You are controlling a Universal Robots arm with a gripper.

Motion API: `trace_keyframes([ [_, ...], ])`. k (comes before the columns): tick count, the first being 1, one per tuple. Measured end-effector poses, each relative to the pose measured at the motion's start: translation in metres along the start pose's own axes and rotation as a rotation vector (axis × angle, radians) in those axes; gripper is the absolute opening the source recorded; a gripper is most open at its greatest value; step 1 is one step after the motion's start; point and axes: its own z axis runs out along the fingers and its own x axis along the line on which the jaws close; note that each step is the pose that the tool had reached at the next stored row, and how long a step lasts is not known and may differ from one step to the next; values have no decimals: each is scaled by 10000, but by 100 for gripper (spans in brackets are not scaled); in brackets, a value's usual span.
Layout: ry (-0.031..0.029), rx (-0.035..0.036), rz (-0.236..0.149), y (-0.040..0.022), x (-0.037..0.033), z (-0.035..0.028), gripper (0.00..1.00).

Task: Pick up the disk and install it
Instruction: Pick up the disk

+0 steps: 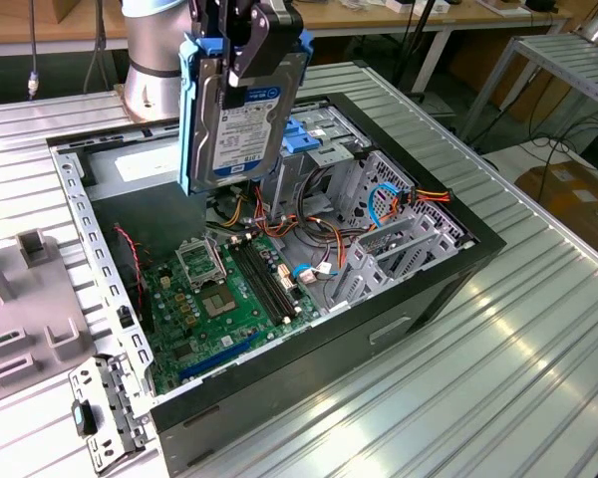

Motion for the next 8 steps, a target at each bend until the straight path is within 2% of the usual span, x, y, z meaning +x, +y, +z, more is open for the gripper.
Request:
trace_keyframes([
  [8, -1, 1, 0, -23, 88, -1, 37],
])
